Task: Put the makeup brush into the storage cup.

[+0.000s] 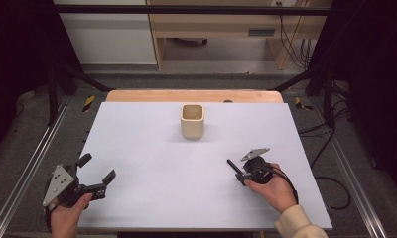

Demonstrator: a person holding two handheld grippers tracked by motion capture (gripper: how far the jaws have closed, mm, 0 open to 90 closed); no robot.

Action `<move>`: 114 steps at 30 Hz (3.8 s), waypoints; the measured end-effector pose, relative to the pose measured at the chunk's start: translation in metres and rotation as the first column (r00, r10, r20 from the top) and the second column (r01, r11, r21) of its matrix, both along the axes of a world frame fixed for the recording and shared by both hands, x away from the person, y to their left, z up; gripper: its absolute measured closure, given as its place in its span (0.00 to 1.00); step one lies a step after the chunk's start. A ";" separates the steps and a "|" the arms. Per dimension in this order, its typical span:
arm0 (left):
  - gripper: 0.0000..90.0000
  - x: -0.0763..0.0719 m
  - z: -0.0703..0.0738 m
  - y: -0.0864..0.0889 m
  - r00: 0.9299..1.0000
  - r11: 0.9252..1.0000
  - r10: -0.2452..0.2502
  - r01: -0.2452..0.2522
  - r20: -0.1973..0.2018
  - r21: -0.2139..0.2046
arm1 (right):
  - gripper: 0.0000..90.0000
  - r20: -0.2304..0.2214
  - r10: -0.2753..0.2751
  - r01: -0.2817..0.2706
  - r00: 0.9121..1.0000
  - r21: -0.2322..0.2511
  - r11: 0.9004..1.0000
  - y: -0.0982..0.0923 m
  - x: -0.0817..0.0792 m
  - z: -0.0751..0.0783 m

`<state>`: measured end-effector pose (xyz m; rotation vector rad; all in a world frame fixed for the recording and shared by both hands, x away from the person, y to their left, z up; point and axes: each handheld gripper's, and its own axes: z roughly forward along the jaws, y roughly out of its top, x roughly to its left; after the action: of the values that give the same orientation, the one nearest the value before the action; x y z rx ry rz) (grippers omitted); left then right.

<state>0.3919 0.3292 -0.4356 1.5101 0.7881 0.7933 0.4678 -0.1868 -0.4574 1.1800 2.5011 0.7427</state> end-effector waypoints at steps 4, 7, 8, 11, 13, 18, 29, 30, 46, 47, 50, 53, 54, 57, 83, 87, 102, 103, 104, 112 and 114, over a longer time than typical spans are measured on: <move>0.01 0.000 0.000 0.000 1.000 1.000 0.000 0.000 -0.001 0.001 | 0.65 -0.010 -0.021 0.021 1.000 0.013 1.000 0.000 0.000 -0.002; 0.01 0.000 0.000 0.000 1.000 1.000 0.000 0.000 0.000 0.001 | 0.68 -0.005 -0.015 0.015 1.000 0.010 1.000 -0.002 0.001 -0.003; 0.01 0.000 0.000 0.000 1.000 1.000 0.000 0.000 0.000 0.002 | 0.69 -0.005 -0.015 0.015 1.000 0.011 1.000 -0.002 0.001 -0.003; 0.01 0.000 0.000 0.000 1.000 1.000 0.000 0.000 -0.001 0.001 | 0.71 -0.016 -0.024 0.024 1.000 0.015 1.000 -0.002 0.001 -0.003; 0.01 0.000 0.000 0.000 1.000 1.000 0.000 0.000 0.000 0.001 | 0.73 -0.023 -0.029 0.029 0.999 0.020 0.999 -0.002 0.001 -0.003; 0.01 0.000 0.000 0.000 1.000 1.000 0.001 -0.001 0.000 0.002 | 0.77 -0.022 -0.008 0.008 1.000 0.012 1.000 -0.002 0.002 -0.005; 0.01 -0.002 0.002 -0.005 1.000 1.000 -0.011 0.011 0.001 0.019 | 0.88 -0.047 0.003 -0.003 0.999 -0.003 1.000 0.004 0.005 -0.003; 0.02 -0.003 0.002 -0.006 1.000 1.000 -0.013 0.013 0.003 0.026 | 0.88 -0.054 0.010 -0.010 0.998 -0.008 1.000 0.004 0.005 -0.002; 0.03 0.003 0.017 -0.061 0.991 0.968 -0.129 0.134 -0.037 0.213 | 0.88 -0.038 0.155 -0.157 0.987 -0.040 0.987 0.018 0.014 0.037; 0.03 0.004 0.018 -0.066 0.990 0.965 -0.138 0.143 -0.035 0.221 | 0.88 -0.034 0.166 -0.167 0.986 -0.045 0.985 0.021 0.016 0.040; 0.04 0.008 0.022 -0.082 0.985 0.952 -0.171 0.174 -0.035 0.251 | 0.88 -0.035 0.200 -0.202 0.979 -0.066 0.977 0.029 0.020 0.049; 0.04 0.011 0.027 -0.095 0.981 0.938 -0.191 0.190 -0.027 0.288 | 0.88 -0.035 0.228 -0.230 0.973 -0.072 0.970 0.037 0.024 0.058; 0.04 0.011 0.029 -0.099 0.980 0.934 -0.196 0.194 -0.024 0.301 | 0.88 -0.037 0.238 -0.241 0.970 -0.080 0.967 0.039 0.025 0.061; 0.04 0.013 0.036 -0.112 0.976 0.920 -0.216 0.211 -0.023 0.331 | 0.88 -0.036 0.262 -0.264 0.965 -0.084 0.961 0.046 0.027 0.069; 0.09 0.030 0.047 -0.172 0.960 0.821 -0.279 0.251 -0.023 0.513 | 0.88 -0.083 0.378 -0.386 0.922 -0.115 0.915 0.086 0.030 0.100; 0.09 0.030 0.047 -0.175 0.958 0.813 -0.285 0.253 -0.021 0.524 | 0.88 -0.087 0.389 -0.397 0.917 -0.117 0.910 0.090 0.029 0.100; 0.13 0.030 0.043 -0.178 0.955 0.785 -0.297 0.249 -0.007 0.567 | 0.88 -0.104 0.413 -0.424 0.905 -0.119 0.898 0.102 0.028 0.104; 0.13 0.030 0.042 -0.178 0.954 0.781 -0.299 0.250 -0.008 0.572 | 0.88 -0.101 0.418 -0.428 0.903 -0.120 0.896 0.103 0.028 0.105; 0.14 0.030 0.042 -0.178 0.954 0.779 -0.300 0.249 -0.007 0.575 | 0.88 -0.101 0.420 -0.430 0.902 -0.117 0.895 0.103 0.028 0.105; 0.18 0.030 0.037 -0.187 0.944 0.748 -0.329 0.266 -0.008 0.608 | 0.88 -0.123 0.446 -0.459 0.887 -0.116 0.881 0.113 0.025 0.107; 0.20 0.030 0.034 -0.190 0.941 0.736 -0.338 0.270 -0.009 0.620 | 0.88 -0.122 0.449 -0.461 0.885 -0.108 0.881 0.116 0.024 0.107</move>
<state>0.4222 0.1390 -0.4014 2.0943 0.1707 0.9165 0.4920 -0.0705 -0.3502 0.5893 2.8969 0.6172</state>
